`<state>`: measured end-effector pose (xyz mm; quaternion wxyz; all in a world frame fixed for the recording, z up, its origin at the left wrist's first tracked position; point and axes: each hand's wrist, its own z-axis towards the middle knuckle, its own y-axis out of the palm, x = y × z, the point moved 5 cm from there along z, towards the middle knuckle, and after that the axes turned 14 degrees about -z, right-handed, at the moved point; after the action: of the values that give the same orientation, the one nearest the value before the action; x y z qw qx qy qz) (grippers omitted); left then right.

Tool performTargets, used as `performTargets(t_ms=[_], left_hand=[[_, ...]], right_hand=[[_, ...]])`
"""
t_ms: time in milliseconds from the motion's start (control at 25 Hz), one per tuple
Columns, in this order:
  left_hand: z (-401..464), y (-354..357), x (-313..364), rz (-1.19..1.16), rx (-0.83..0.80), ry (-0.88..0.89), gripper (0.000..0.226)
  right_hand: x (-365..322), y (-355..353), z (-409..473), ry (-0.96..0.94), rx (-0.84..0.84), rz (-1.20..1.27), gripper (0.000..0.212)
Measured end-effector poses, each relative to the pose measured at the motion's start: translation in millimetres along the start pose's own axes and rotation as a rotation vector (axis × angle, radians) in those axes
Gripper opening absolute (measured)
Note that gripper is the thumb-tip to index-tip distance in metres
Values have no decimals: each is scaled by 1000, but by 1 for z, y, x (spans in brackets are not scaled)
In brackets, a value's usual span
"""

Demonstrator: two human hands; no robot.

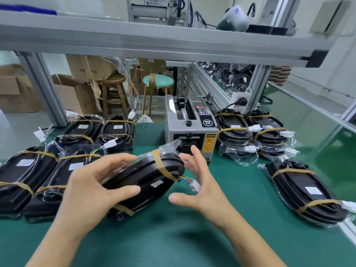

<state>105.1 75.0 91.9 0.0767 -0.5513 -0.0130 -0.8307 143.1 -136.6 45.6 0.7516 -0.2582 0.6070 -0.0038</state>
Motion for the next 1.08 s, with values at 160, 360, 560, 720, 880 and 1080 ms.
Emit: performTargets(t_ms=[160,360,560,720,880,1080], left_hand=[[-12,-15,-17,-471,154,50,57],[-13,-17,-18,-495,131,48,64],[7,-6,26,319,-141,360,76],[10,-3,9,112,-122,123,65],[5,-11,-7,61,-14,100,61],[7,-1,-7,140,-36,128,58]], right_hand=[[-29,-3,24,-79,-29,20,102],[-58,-2,47,-155,21,-157,57],[-55,10,46,-203,68,-160,53],[-48,19,40,-228,61,-40,58],[-15,11,32,-64,-44,-7,68],[36,-32,44,368,515,99,16]])
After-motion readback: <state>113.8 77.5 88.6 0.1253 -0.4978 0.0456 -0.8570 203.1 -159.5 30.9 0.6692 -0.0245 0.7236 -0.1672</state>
